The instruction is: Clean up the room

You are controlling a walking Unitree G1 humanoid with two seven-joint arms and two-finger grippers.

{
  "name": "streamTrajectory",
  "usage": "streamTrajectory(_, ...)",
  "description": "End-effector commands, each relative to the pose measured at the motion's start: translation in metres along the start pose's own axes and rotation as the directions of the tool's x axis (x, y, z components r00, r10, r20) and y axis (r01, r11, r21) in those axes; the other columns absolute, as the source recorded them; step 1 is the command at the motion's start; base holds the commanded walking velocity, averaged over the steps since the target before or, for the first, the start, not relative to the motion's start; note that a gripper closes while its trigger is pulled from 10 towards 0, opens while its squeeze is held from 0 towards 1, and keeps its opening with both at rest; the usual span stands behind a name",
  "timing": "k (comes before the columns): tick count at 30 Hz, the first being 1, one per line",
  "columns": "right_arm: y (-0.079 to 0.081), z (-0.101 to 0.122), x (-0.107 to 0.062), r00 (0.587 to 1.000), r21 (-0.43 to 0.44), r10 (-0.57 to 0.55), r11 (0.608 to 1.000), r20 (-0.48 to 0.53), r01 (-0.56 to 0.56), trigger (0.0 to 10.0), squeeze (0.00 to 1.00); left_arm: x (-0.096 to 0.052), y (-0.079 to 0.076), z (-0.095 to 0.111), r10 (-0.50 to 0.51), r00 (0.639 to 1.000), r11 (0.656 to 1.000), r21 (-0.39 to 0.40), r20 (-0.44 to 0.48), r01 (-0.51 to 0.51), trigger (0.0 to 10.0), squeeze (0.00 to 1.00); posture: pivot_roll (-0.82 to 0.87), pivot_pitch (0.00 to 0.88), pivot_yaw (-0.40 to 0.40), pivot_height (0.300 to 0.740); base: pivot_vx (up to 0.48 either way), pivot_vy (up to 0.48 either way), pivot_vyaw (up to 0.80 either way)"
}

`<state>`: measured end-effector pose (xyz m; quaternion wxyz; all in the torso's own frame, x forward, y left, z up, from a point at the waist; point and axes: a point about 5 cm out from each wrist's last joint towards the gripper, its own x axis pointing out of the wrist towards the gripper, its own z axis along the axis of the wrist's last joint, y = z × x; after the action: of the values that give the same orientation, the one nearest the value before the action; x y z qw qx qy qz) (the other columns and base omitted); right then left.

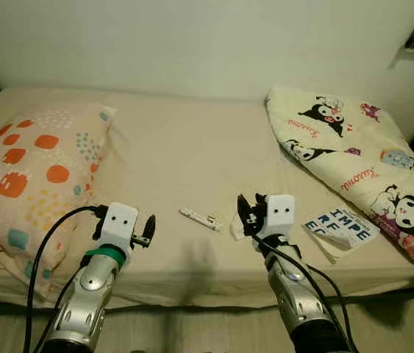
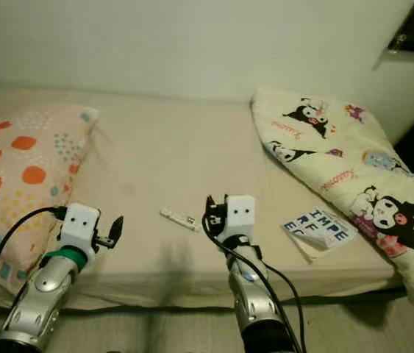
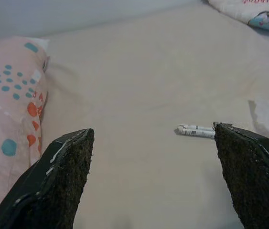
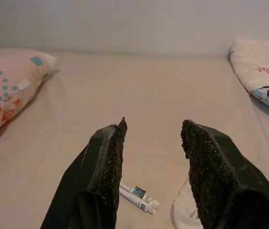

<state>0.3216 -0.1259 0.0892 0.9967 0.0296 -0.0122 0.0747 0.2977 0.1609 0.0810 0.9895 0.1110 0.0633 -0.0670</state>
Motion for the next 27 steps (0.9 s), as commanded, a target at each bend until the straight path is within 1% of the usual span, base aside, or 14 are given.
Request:
streamTrajectory(1,-0.0038,-0.0054,-0.0025,1.0,0.002,-0.014,1.0,-0.025,0.014,10.0,0.0,-0.0004,-0.0022,-0.0027,-0.007,1.0,1.0,0.013,-0.005,0.007,10.0,0.0,0.11,0.032,-0.048,0.74,0.0,0.0,0.0)
streamTrajectory(3,-0.0039,-0.0054,-0.0025,1.0,0.001,-0.014,1.0,-0.024,0.014,10.0,0.0,-0.0004,-0.002,-0.0029,-0.007,1.0,1.0,0.015,-0.005,0.007,10.0,0.0,0.11,0.032,-0.048,0.74,0.0,0.0,0.0)
streamTrajectory(5,-0.0041,-0.0056,-0.0023,1.0,0.001,-0.016,1.0,-0.025,0.016,10.0,0.0,-0.0008,-0.0025,-0.0026,-0.013,1.0,0.999,0.043,0.011,0.013,10.0,0.0,0.11,0.032,-0.048,0.74,0.0,0.0,0.0)
streamTrajectory(6,-0.0041,-0.0056,-0.0023,1.0,0.001,-0.016,1.0,-0.025,0.016,10.0,0.0,-0.0008,-0.0025,-0.0026,-0.013,1.0,0.999,0.043,0.011,0.013,10.0,0.0,0.11,0.032,-0.048,0.74,0.0,0.0,0.0)
streamTrajectory(8,-0.0041,-0.0062,-0.0026,0.999,0.002,-0.018,1.0,-0.027,0.018,10.0,0.0,-0.0019,-0.0038,-0.0016,-0.03,0.999,0.995,0.096,0.038,0.026,10.0,0.0,0.11,0.032,-0.048,0.74,0.0,0.0,0.0)
streamTrajectory(9,-0.0041,-0.0062,-0.0026,0.999,0.002,-0.018,1.0,-0.027,0.018,10.0,0.0,-0.0019,-0.0038,-0.0016,-0.03,0.999,0.995,0.096,0.038,0.026,10.0,0.0,0.11,0.032,-0.048,0.74,0.0,0.0,0.0)
streamTrajectory(11,-0.0041,-0.0077,-0.0037,0.999,0.002,-0.019,1.0,-0.031,0.019,10.0,0.0,-0.0032,-0.0049,0.0018,-0.063,0.994,0.982,0.186,0.085,0.047,10.0,0.0,0.11,0.032,-0.048,0.74,0.0,0.0,0.0)
streamTrajectory(12,-0.0044,-0.0091,-0.0044,0.999,0.005,-0.024,1.0,-0.037,0.024,10.0,0.0,-0.0041,-0.0056,0.0043,-0.098,0.988,0.963,0.261,0.115,0.065,10.0,0.0,0.11,0.032,-0.048,0.74,0.0,0.0,0.0)
streamTrajectory(13,-0.0044,-0.0091,-0.0044,0.999,0.005,-0.024,1.0,-0.037,0.024,10.0,0.0,-0.0041,-0.0056,0.0043,-0.098,0.988,0.963,0.261,0.115,0.065,10.0,0.0,0.11,0.032,-0.048,0.74,0.0,0.0,0.0)
streamTrajectory(14,-0.005,-0.0097,-0.0046,0.999,0.006,-0.027,1.0,-0.041,0.028,10.0,0.0,-0.0042,-0.0054,0.0049,-0.109,0.987,0.957,0.283,0.121,0.071,10.0,0.0,0.11,0.035,-0.05,0.74,0.0,0.0,0.0)
streamTrajectory(15,-0.005,-0.0097,-0.0046,0.999,0.006,-0.027,1.0,-0.041,0.028,10.0,0.0,-0.0042,-0.0054,0.0049,-0.109,0.987,0.957,0.283,0.121,0.071,10.0,0.0,0.11,0.035,-0.05,0.74,0.0,0.0,0.0)
streamTrajectory(17,-0.0073,-0.0111,-0.0045,0.998,0.001,-0.041,0.999,-0.052,0.041,10.0,0.0,-0.0033,-0.0033,0.0052,-0.114,0.986,0.947,0.315,0.123,0.07,10.0,0.0,0.11,0.035,-0.052,0.735,0.0,0.0,0.0)
streamTrajectory(22,-0.0081,-0.011,-0.0046,0.998,0.004,-0.042,0.999,-0.052,0.042,10.0,0.0,-0.0031,-0.0026,0.0051,-0.109,0.986,0.948,0.313,0.126,0.065,10.0,0.0,0.11,0.037,-0.055,0.72,0.0,0.0,0.0)
streamTrajectory(27,-0.0059,-0.0117,-0.0053,0.998,0.004,-0.031,1.0,-0.053,0.031,10.0,0.0,-0.0065,-0.0055,0.001,-0.108,0.986,0.949,0.309,0.126,0.064,10.0,0.0,0.12,0.043,-0.058,0.7,0.0,0.0,0.0)
